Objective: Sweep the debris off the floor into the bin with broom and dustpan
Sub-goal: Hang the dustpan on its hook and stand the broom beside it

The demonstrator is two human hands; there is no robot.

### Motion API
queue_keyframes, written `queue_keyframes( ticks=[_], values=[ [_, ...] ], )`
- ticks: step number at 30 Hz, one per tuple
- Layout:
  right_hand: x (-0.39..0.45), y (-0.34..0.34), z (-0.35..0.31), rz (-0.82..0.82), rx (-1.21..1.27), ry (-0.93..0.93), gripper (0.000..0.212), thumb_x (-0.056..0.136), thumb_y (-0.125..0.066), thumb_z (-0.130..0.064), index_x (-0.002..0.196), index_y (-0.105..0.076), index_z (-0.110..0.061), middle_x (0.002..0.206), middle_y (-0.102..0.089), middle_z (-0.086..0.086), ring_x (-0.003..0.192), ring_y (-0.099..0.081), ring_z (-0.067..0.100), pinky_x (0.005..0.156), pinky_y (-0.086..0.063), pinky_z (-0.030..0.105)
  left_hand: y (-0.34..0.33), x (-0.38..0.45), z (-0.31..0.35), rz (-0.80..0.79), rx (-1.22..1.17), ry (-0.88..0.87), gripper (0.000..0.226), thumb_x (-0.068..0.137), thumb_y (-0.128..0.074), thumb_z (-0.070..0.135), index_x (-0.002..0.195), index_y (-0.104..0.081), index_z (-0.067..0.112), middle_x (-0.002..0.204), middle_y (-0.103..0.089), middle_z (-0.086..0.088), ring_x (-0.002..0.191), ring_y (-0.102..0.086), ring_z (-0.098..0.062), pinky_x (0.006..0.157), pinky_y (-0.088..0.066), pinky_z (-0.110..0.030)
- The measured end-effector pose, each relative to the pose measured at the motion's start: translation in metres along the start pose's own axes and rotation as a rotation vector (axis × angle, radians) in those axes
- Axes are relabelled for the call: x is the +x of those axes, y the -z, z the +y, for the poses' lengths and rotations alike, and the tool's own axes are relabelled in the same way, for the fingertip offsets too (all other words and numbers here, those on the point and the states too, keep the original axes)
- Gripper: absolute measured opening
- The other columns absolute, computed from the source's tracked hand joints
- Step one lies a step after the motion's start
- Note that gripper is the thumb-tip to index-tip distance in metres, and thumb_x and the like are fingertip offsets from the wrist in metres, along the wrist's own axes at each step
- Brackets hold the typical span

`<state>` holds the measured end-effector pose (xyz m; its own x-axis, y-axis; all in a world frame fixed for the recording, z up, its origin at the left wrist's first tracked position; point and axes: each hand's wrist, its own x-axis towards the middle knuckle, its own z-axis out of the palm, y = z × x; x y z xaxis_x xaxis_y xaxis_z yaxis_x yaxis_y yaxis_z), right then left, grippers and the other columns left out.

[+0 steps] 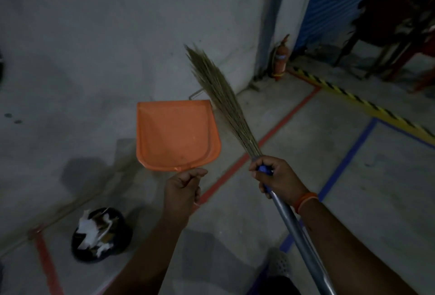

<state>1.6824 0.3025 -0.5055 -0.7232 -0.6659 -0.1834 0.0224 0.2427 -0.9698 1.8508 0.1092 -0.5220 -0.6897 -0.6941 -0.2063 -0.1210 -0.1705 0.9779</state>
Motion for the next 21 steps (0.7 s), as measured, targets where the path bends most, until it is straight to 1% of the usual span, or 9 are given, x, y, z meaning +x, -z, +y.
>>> queue_keyframes(
  ticks=[2,4,6,9,12,13,15,18,21],
  values=[
    [0.018,0.055,0.001,0.045,-0.005,0.022,0.01,0.09,-0.063,-0.001,0.088,-0.066,-0.011,0.074,-0.057,0.02,0.051,-0.054,0.029,0.049,-0.049,0.042,-0.058,0.021,0.01,-0.011,-0.015,-0.004,0.028,0.099,-0.05,-0.005,0.095,-0.073,0.01,0.052,-0.049,0.0,0.041,-0.039,-0.008,0.037,-0.028,-0.014],
    [0.035,0.111,-0.002,0.084,-0.029,0.054,0.011,0.09,-0.063,-0.002,0.088,-0.067,-0.012,0.067,-0.057,0.011,0.051,-0.054,0.029,0.049,-0.05,0.041,-0.116,0.041,0.016,-0.011,-0.021,-0.012,0.026,0.099,-0.051,-0.003,0.098,-0.073,0.01,0.054,-0.048,-0.003,0.041,-0.039,-0.009,0.038,-0.025,-0.013],
    [0.05,0.165,-0.009,0.125,-0.049,0.08,0.011,0.091,-0.062,-0.002,0.089,-0.067,-0.012,0.068,-0.057,0.01,0.052,-0.055,0.028,0.048,-0.05,0.04,-0.174,0.058,0.025,-0.006,-0.026,-0.027,0.024,0.099,-0.052,-0.002,0.101,-0.073,0.008,0.057,-0.047,-0.008,0.042,-0.039,-0.009,0.039,-0.024,-0.013],
    [0.075,0.239,-0.025,0.192,-0.073,0.122,0.009,0.091,-0.061,-0.003,0.091,-0.066,-0.01,0.065,-0.057,0.011,0.051,-0.056,0.027,0.048,-0.051,0.044,-0.255,0.079,0.044,-0.028,-0.029,-0.074,0.024,0.099,-0.051,-0.002,0.101,-0.073,0.008,0.051,-0.046,-0.002,0.041,-0.04,-0.008,0.038,-0.026,-0.013],
    [0.107,0.297,-0.042,0.23,-0.057,0.182,0.013,0.091,-0.062,-0.005,0.088,-0.067,-0.017,0.06,-0.055,0.006,0.051,-0.055,0.027,0.046,-0.05,0.043,-0.325,0.11,0.067,-0.099,-0.03,-0.131,0.029,0.099,-0.05,-0.003,0.098,-0.074,0.013,0.051,-0.046,0.0,0.043,-0.04,-0.008,0.039,-0.028,-0.012],
    [0.12,0.315,-0.046,0.24,-0.056,0.199,0.015,0.091,-0.063,-0.006,0.087,-0.068,-0.019,0.061,-0.055,0.005,0.051,-0.055,0.027,0.046,-0.05,0.044,-0.347,0.124,0.074,-0.131,-0.019,-0.162,0.031,0.099,-0.05,-0.003,0.097,-0.074,0.015,0.052,-0.046,-0.001,0.044,-0.04,-0.009,0.04,-0.029,-0.013],
    [0.15,0.351,-0.053,0.257,-0.062,0.24,0.015,0.091,-0.062,-0.007,0.089,-0.069,-0.02,0.066,-0.057,0.004,0.052,-0.056,0.028,0.045,-0.05,0.044,-0.39,0.157,0.09,-0.191,0.007,-0.227,0.035,0.099,-0.049,-0.004,0.095,-0.076,0.018,0.055,-0.047,-0.002,0.047,-0.04,-0.013,0.042,-0.03,-0.015],
    [0.206,0.406,-0.06,0.277,-0.069,0.295,0.015,0.091,-0.061,-0.004,0.092,-0.07,-0.016,0.066,-0.058,0.004,0.051,-0.055,0.031,0.043,-0.05,0.04,-0.455,0.212,0.111,-0.234,0.036,-0.285,0.036,0.1,-0.051,-0.002,0.094,-0.077,0.024,0.055,-0.048,-0.007,0.047,-0.039,-0.016,0.042,-0.029,-0.018],
    [0.27,0.46,-0.066,0.301,-0.048,0.345,0.016,0.091,-0.058,0.003,0.092,-0.069,-0.009,0.064,-0.058,-0.006,0.048,-0.053,0.026,0.043,-0.047,0.03,-0.52,0.273,0.128,-0.239,-0.003,-0.318,0.037,0.099,-0.054,0.0,0.092,-0.078,0.027,0.057,-0.049,-0.014,0.047,-0.04,-0.019,0.047,-0.03,-0.023]
  ],
)
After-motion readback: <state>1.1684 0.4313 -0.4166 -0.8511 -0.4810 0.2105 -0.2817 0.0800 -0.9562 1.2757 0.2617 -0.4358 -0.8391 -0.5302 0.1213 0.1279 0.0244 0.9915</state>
